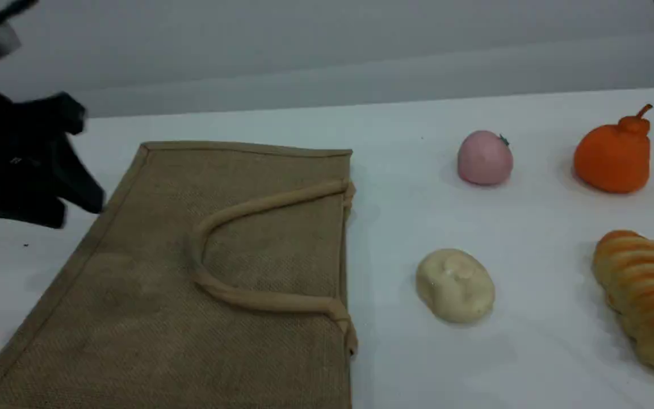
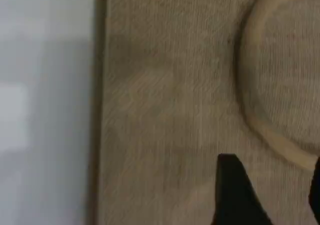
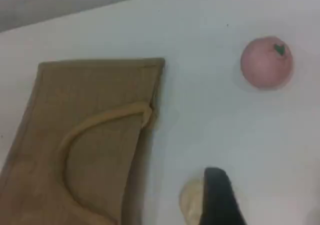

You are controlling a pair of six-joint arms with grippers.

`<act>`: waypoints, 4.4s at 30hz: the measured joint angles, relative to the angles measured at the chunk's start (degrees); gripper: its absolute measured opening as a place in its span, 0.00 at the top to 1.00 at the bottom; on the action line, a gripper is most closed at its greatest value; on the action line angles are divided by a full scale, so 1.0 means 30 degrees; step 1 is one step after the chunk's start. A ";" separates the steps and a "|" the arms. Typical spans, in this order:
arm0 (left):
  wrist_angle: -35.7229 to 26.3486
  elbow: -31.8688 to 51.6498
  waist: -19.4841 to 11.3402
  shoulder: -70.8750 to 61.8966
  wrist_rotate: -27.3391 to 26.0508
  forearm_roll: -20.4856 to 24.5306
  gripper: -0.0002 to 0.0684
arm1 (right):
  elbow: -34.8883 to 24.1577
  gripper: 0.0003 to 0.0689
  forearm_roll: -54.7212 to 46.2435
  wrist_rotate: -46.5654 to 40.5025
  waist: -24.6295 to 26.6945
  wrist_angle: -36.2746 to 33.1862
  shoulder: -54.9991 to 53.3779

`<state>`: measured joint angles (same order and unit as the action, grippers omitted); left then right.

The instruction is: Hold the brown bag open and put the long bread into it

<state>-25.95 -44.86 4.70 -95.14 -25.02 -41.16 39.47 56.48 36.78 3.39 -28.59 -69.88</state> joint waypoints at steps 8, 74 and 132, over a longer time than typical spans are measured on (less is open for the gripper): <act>-0.0640 -0.2995 0.0050 -0.4259 -0.2147 -0.2432 0.51 | 0.0389 0.46 0.0608 0.0950 0.0000 0.0021 -0.2516; -0.7969 -1.2353 0.3276 -0.2583 0.2179 0.3948 0.88 | 0.0502 0.46 0.3500 0.3994 0.0000 0.0500 -0.5141; -1.4669 -1.9202 0.3276 -0.1228 -0.6486 0.3181 0.88 | 0.0502 0.46 0.2469 0.4667 0.0000 0.5865 -1.2837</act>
<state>-69.96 -102.46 14.53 -98.82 -44.48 -31.61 40.97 63.89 50.79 3.39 -11.00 -108.40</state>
